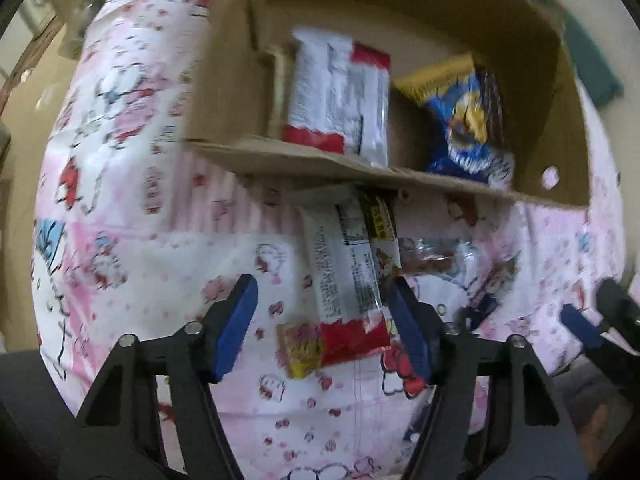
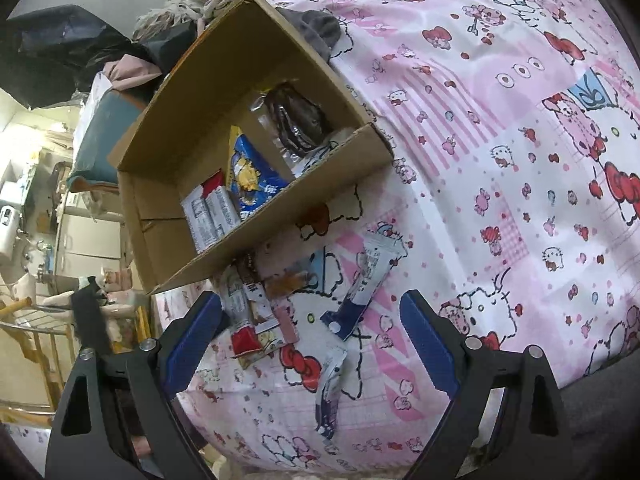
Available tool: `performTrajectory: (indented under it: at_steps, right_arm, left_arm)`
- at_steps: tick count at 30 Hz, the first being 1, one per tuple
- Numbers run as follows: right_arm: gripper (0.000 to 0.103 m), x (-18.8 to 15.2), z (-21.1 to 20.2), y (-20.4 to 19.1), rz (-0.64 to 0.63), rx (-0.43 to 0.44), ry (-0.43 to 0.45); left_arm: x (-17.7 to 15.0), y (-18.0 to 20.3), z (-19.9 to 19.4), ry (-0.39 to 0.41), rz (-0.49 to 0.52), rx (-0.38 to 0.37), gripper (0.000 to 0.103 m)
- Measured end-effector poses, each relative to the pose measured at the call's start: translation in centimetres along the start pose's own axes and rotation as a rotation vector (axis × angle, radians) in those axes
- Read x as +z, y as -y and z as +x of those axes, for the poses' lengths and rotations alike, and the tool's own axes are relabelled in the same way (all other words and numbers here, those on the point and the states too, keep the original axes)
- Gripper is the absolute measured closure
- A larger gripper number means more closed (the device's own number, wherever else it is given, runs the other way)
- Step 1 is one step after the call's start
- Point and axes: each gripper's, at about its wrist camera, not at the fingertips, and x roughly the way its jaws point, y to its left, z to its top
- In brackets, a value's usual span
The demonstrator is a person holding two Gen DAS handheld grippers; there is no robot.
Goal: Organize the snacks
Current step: 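Grasp the white-and-red bar with the left tool while the right tool approaches the tube snack, then grasp the white tube snack with the right tool while the left tool lifts its bar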
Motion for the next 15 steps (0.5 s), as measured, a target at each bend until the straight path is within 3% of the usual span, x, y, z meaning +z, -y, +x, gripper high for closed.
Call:
performTrajectory:
  at_steps: [3,6,11,15]
  right_arm:
    - [0.010,-0.1,-0.1,-0.2,-0.020,-0.016,0.006]
    - [0.010,0.1,-0.4,0.3,-0.007,-0.014,0.014]
    - [0.012,0.6,0.2,1.8,0.085,0.008,-0.008]
    - [0.034,1.2,2.6,2.7,0.128,-0.026,-0.090]
  left_arm:
    - [0.0,0.4,1.4,-0.039,0.002,-0.014,0.075]
    - [-0.6,0.0,0.2,-0.052,-0.029,-0.055,0.076]
    - [-2.5,-1.2,-2.4,-0.031,-0.036,-0.039,0.075]
    - [-3.2,-2.7,-3.4,-0.023,-0.068,-0.030,0.075]
